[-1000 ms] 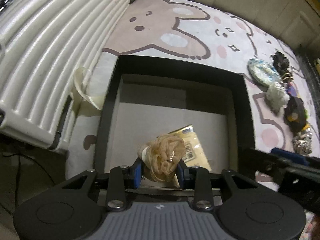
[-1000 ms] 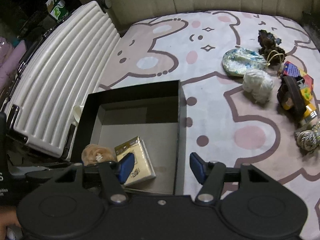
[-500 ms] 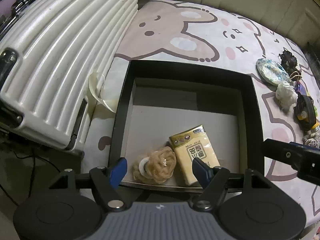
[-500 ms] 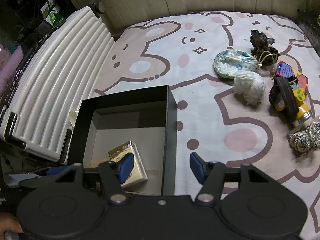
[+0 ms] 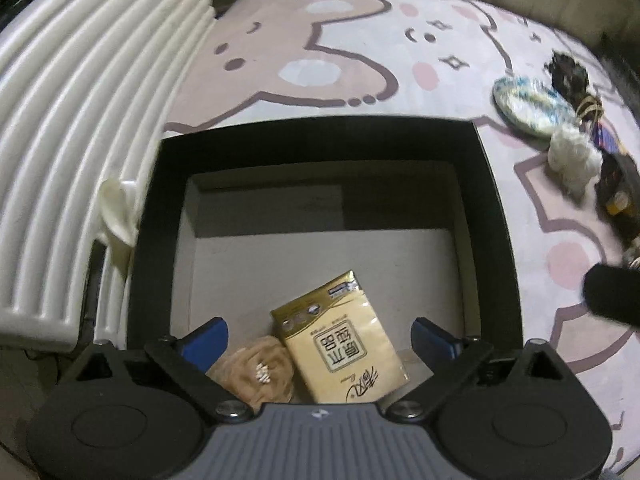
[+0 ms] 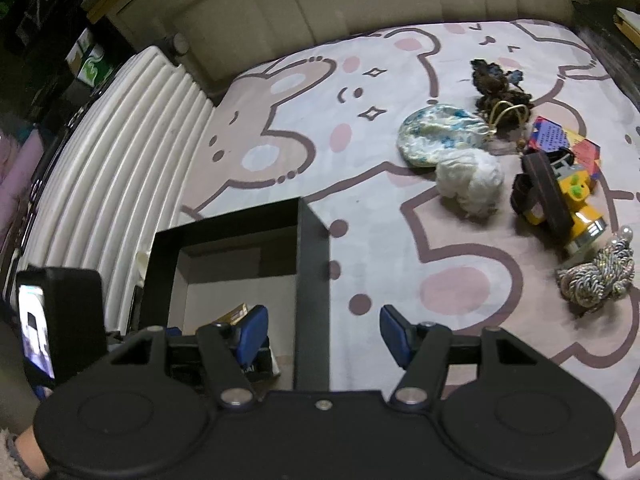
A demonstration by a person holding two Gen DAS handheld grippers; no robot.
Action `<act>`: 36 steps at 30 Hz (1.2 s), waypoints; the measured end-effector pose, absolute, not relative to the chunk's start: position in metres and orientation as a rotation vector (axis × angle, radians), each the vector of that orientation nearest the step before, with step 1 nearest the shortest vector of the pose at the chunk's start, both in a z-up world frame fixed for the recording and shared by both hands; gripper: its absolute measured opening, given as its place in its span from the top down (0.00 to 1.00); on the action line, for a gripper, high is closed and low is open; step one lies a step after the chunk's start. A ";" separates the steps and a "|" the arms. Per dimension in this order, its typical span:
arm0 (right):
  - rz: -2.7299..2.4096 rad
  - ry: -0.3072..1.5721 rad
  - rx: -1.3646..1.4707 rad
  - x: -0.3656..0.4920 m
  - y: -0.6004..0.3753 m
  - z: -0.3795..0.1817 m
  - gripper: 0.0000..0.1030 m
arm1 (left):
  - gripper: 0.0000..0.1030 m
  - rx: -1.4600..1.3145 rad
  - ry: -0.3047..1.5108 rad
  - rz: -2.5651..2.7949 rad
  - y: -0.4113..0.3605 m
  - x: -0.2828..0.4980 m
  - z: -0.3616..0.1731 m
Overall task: Organize objects
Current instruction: 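Open both tools to drop the scrunchie and tissue pack into the box, then withdraw both tools from the box toward the remaining items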
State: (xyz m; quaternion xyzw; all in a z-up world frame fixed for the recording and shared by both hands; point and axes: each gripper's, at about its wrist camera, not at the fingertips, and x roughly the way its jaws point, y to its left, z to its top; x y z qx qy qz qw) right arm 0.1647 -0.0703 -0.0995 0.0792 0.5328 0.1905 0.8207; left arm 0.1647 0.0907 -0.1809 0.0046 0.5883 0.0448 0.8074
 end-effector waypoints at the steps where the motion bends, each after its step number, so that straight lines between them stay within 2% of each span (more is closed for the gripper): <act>1: 0.403 1.133 0.169 0.167 -0.072 -0.100 0.39 | 0.05 0.040 1.266 0.097 0.088 0.166 -0.183; 9: 0.418 1.136 0.162 0.171 -0.068 -0.099 0.39 | 0.03 0.339 1.333 0.156 0.085 0.158 -0.198; 18: 0.463 1.118 0.101 0.162 -0.057 -0.095 0.38 | 0.03 0.111 1.295 0.130 0.110 0.145 -0.171; 28: 0.527 1.001 -0.040 0.153 -0.055 -0.082 0.26 | 0.03 -0.096 1.156 0.135 0.117 0.125 -0.123; 36: 0.560 0.897 -0.127 0.143 -0.056 -0.070 0.09 | 0.03 -0.174 1.053 0.148 0.125 0.111 -0.091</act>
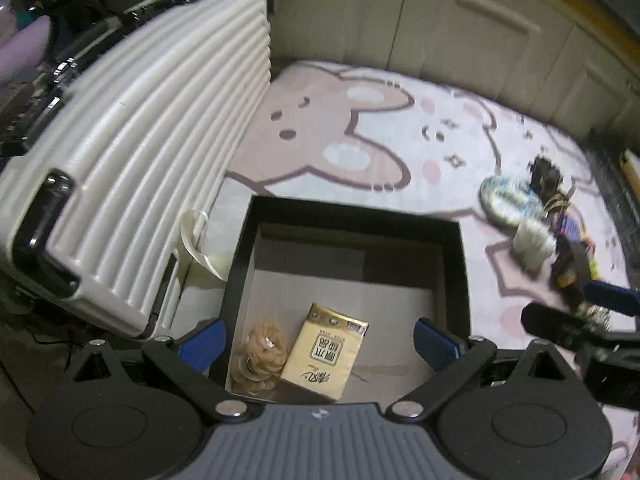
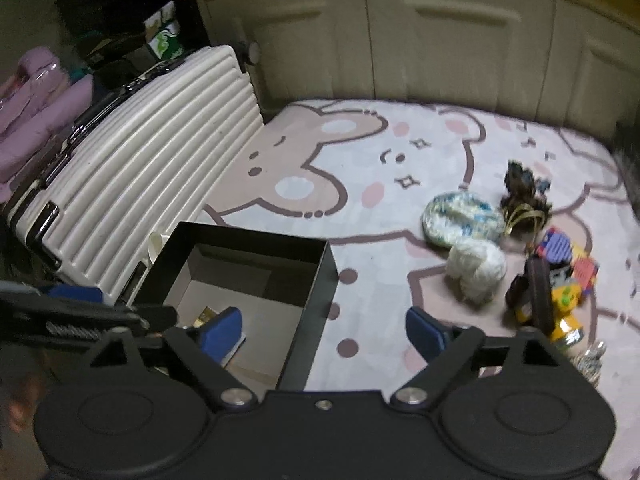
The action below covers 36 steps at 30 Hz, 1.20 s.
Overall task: Organize objects
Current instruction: 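Withdraw both tools from the box toward the remaining items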
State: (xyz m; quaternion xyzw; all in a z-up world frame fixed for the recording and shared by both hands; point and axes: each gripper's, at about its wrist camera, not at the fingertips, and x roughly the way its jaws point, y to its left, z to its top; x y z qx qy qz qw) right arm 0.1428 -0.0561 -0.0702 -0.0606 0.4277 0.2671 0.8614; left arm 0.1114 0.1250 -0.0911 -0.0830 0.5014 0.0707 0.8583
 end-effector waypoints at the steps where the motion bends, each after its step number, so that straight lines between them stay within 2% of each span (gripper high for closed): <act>1: 0.560 0.882 -0.142 0.142 -0.056 -0.069 0.07 | 0.03 -0.183 1.041 0.152 0.126 0.110 -0.089; 5: 0.552 0.849 -0.156 0.140 -0.061 -0.066 0.00 | 0.01 -0.204 1.000 0.162 0.128 0.104 -0.078; 25: 0.445 0.794 -0.086 0.164 -0.117 -0.058 0.00 | 0.00 -0.227 0.904 0.147 0.108 0.106 -0.067; 36: 0.354 0.784 -0.087 0.180 -0.164 -0.060 0.00 | 0.00 -0.180 0.880 0.079 0.072 0.122 -0.066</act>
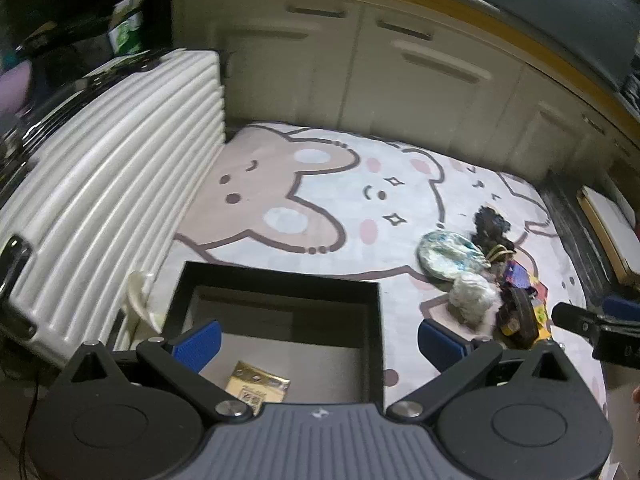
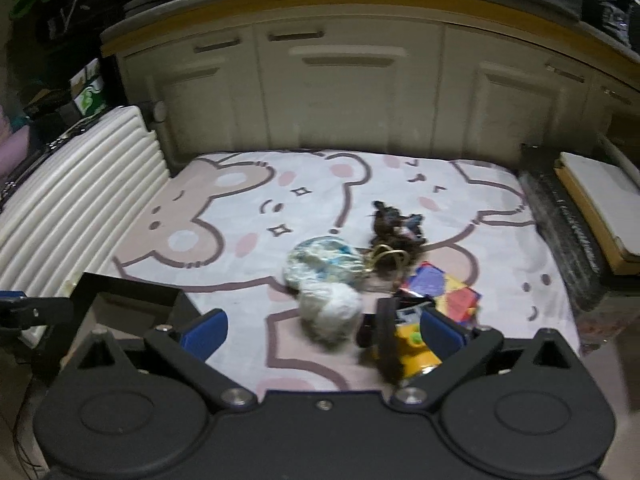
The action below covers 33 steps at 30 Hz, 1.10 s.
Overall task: Organize objects
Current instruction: 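Withdraw both tools from the box toward the remaining items, then grasp the braided pearl rope with the left tool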
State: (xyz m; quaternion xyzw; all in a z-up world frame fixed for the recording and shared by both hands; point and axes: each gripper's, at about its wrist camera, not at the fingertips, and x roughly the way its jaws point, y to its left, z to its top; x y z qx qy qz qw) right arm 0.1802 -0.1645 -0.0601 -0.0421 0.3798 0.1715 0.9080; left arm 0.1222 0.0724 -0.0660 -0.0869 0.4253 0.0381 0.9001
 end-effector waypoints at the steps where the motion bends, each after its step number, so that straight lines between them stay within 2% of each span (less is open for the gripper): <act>1: 0.348 0.786 -0.084 0.181 -0.168 -0.061 0.00 | 0.00 -0.173 0.881 0.072 0.069 0.124 -0.066; 14: 0.293 0.785 -0.068 0.191 -0.204 -0.064 0.00 | 0.00 -0.123 0.870 0.017 0.033 0.139 -0.068; 33: 0.147 0.802 -0.028 0.218 -0.253 -0.079 0.00 | 0.00 -0.112 0.742 -0.076 0.000 0.149 -0.063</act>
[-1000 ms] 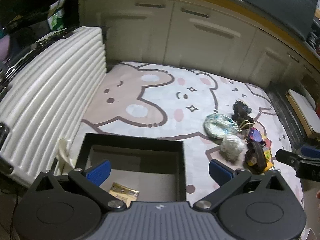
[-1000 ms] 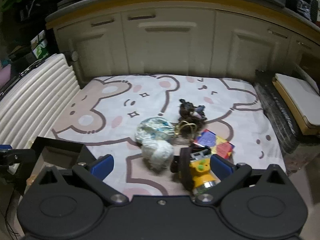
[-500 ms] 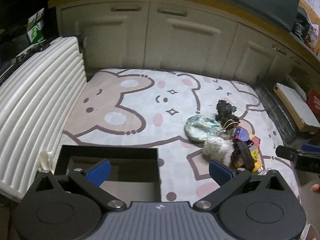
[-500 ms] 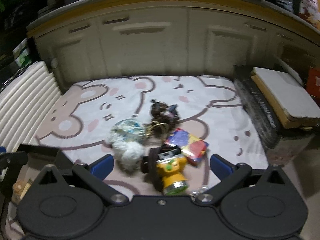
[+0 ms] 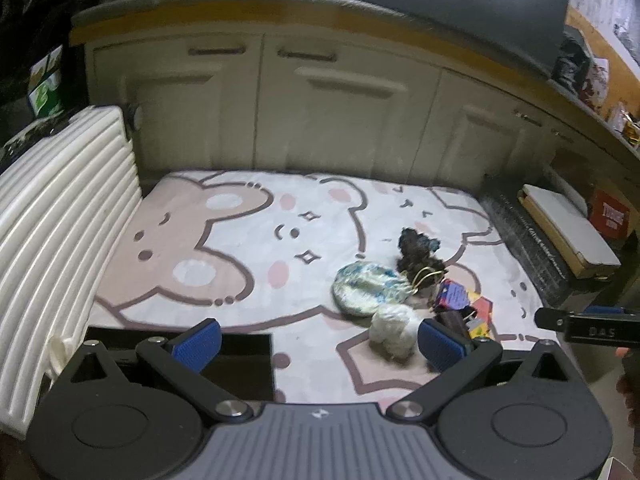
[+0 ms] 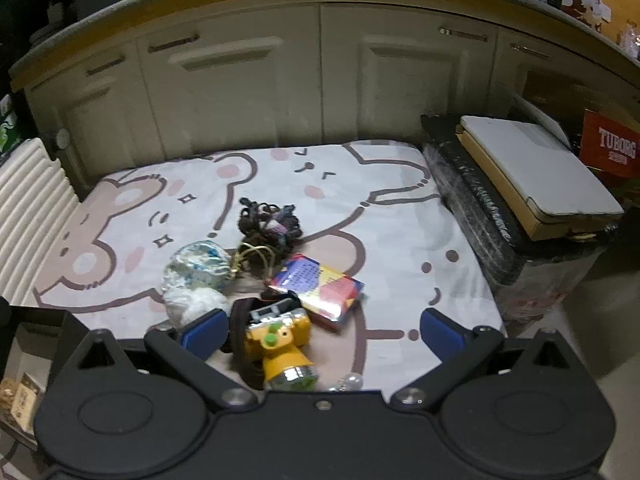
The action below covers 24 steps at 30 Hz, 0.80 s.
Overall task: Organize objects
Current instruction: 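Grasp the braided pearl rope with the left tool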
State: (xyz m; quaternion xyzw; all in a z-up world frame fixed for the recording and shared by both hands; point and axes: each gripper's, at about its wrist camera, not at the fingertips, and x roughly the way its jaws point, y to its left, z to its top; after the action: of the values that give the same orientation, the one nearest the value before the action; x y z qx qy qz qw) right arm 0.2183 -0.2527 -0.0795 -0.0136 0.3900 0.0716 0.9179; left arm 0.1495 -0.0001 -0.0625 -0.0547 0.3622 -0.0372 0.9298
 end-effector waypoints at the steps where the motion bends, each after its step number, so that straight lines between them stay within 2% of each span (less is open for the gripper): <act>1: 0.145 0.807 -0.023 0.220 -0.254 -0.081 0.00 | 0.00 -0.106 0.734 -0.086 -0.003 0.150 -0.062; 13: 0.140 0.982 0.066 0.246 -0.273 -0.126 0.09 | 0.00 0.018 0.708 -0.316 -0.053 0.150 -0.078; 15: 0.123 1.028 0.077 0.250 -0.276 -0.137 0.14 | 0.00 0.038 0.718 -0.357 -0.061 0.150 -0.082; 16: 0.120 1.047 0.083 0.251 -0.278 -0.142 0.19 | 0.00 0.051 0.726 -0.378 -0.064 0.151 -0.084; 19: 0.117 1.105 0.111 0.257 -0.282 -0.156 0.26 | 0.02 0.081 0.743 -0.424 -0.071 0.151 -0.091; 24: 0.141 1.127 0.193 0.261 -0.292 -0.162 0.26 | 0.09 0.084 0.811 -0.498 -0.077 0.154 -0.106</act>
State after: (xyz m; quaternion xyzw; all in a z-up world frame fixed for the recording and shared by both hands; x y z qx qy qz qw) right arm 0.2606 -0.2919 -0.1621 0.0912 0.5329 0.0668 0.8386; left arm 0.1542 -0.0766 -0.1064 0.0402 0.3903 -0.2398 0.8880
